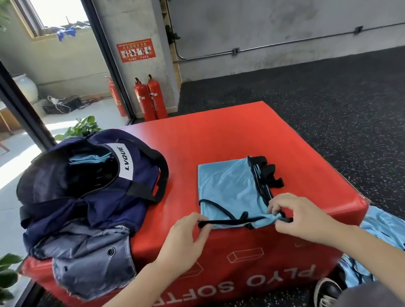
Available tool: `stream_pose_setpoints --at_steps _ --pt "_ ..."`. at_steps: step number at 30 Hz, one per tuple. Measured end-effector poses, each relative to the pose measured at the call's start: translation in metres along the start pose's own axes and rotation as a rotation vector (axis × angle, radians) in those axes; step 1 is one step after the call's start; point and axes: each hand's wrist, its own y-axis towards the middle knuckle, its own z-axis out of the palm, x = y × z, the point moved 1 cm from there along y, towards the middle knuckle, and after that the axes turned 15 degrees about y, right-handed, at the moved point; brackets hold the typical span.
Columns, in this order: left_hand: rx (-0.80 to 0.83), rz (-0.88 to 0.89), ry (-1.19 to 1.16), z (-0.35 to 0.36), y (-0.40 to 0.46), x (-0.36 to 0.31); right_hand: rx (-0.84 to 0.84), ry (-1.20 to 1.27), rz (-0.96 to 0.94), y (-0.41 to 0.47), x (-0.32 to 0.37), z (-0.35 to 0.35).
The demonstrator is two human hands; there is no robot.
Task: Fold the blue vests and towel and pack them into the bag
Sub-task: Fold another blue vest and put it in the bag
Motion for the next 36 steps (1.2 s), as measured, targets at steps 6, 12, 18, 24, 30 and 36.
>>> stream_pose_setpoints --at_steps 6,12,18,24,30,36 --pt "-0.079 -0.031 -0.158 -0.007 0.019 -0.006 -0.065 0.238 -0.014 0.015 0.019 -0.013" --pt "-0.157 -0.119 -0.18 -0.007 0.062 -0.002 -0.261 0.284 -0.043 0.052 0.022 -0.017" --pt "-0.201 -0.235 -0.222 0.005 0.112 0.006 -0.349 0.206 0.042 0.103 0.015 -0.016" --pt "-0.19 -0.404 -0.333 0.028 0.145 0.019 -0.223 0.056 0.134 0.144 -0.007 -0.017" --pt "-0.026 -0.514 -0.279 0.04 0.139 0.019 -0.153 -0.059 0.229 0.166 -0.032 -0.017" --pt "-0.007 -0.316 -0.092 0.052 0.113 0.025 -0.124 -0.107 0.284 0.178 -0.038 -0.017"
